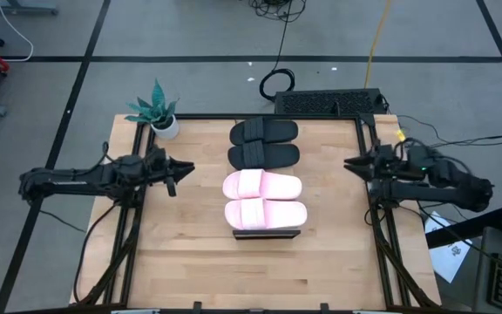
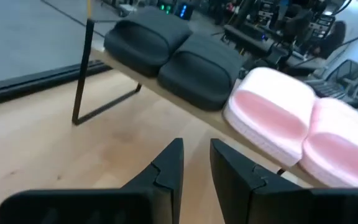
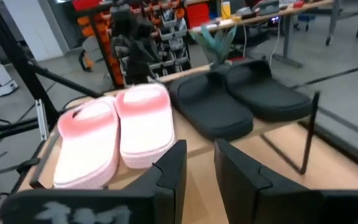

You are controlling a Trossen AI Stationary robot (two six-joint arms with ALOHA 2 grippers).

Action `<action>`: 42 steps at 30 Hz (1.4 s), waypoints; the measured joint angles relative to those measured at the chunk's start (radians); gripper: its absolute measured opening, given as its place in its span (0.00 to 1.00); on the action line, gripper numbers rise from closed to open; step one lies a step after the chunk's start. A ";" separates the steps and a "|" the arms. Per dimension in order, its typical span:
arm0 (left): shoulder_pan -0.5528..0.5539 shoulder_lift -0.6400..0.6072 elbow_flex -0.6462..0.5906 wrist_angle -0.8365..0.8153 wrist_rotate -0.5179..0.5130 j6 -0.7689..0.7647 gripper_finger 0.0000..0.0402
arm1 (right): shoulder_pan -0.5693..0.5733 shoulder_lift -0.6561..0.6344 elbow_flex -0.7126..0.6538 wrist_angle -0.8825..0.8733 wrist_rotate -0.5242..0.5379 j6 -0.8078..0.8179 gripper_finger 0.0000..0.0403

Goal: Pick and place slides into the shelf
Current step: Return to Home Position

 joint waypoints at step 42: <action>-0.263 0.001 -0.228 0.133 -0.278 -0.029 0.19 | 0.000 -0.140 -0.440 0.265 -0.051 0.099 0.18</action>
